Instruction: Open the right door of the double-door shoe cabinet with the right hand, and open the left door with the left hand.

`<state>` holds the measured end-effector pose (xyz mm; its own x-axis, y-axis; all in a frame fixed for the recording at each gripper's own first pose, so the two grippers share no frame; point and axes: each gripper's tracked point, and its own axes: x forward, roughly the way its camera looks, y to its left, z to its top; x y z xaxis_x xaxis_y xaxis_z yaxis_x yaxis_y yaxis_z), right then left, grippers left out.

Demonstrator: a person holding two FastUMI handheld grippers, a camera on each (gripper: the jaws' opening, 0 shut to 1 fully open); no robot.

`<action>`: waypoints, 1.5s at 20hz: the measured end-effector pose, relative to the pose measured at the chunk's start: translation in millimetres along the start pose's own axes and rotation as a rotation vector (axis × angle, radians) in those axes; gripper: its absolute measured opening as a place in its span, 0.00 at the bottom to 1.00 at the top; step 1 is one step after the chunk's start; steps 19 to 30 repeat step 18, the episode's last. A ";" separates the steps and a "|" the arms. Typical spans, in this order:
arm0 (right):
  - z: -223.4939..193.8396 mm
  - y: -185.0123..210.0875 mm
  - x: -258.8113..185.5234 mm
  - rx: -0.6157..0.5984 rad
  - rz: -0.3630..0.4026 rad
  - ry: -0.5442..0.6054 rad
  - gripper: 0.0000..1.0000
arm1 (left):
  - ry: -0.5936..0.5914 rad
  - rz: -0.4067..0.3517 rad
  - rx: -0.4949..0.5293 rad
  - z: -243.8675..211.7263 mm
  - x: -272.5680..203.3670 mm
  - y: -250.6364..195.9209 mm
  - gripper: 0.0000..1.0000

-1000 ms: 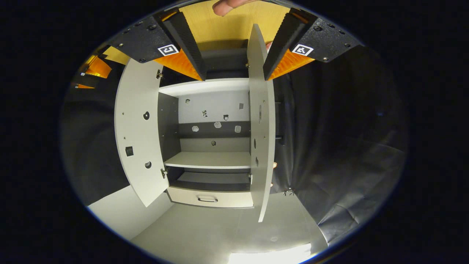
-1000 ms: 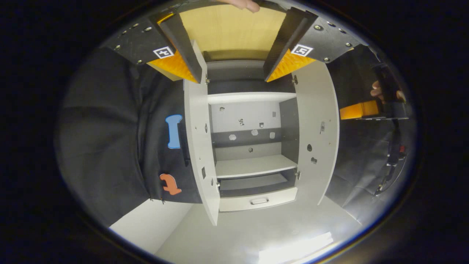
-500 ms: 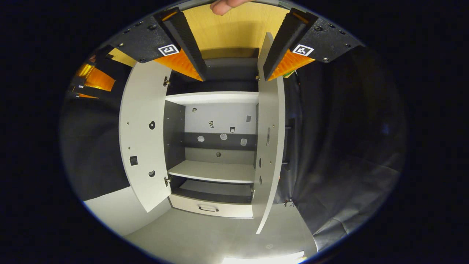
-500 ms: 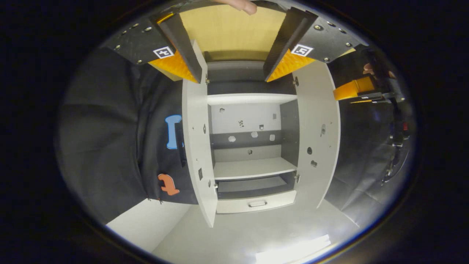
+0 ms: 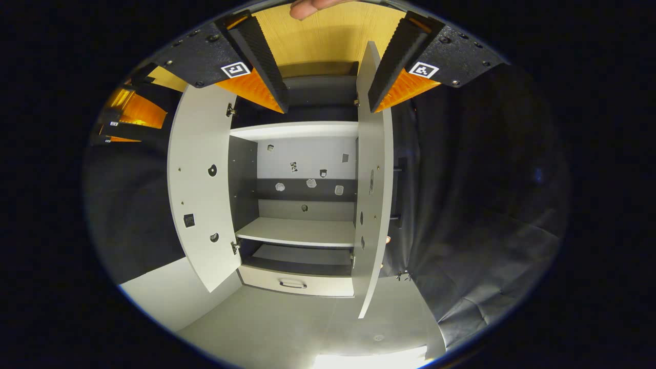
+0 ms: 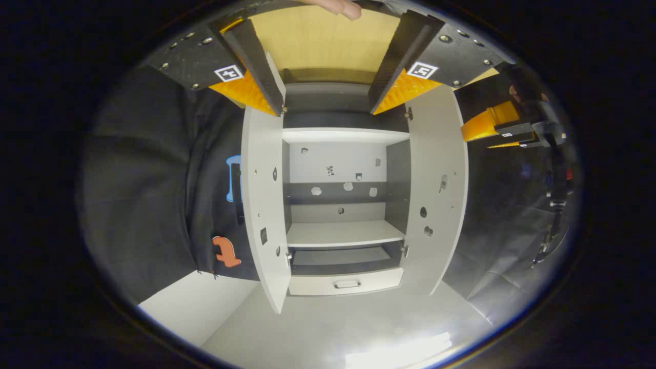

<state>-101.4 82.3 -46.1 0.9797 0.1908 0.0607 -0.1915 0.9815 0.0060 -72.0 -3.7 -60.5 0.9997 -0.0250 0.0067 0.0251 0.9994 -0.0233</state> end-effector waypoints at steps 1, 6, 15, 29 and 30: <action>-0.6 1.3 0.1 -0.005 0.004 -0.003 0.97 | -0.001 -0.004 -0.001 0.4 0.2 -1.3 0.96; 1.6 -2.4 -2.0 0.016 0.001 -0.022 1.00 | -0.012 0.017 0.012 4.6 0.5 0.1 0.96; -1.9 -9.7 -6.5 0.014 -0.002 -0.020 1.00 | -0.024 -0.003 0.011 7.6 -3.2 -9.4 0.96; 1.6 -8.1 -8.0 0.007 0.004 -0.031 1.00 | -0.024 0.003 0.013 7.4 -2.6 -7.7 0.96; 1.6 -8.1 -8.0 0.007 0.004 -0.031 1.00 | -0.024 0.003 0.013 7.4 -2.6 -7.7 0.96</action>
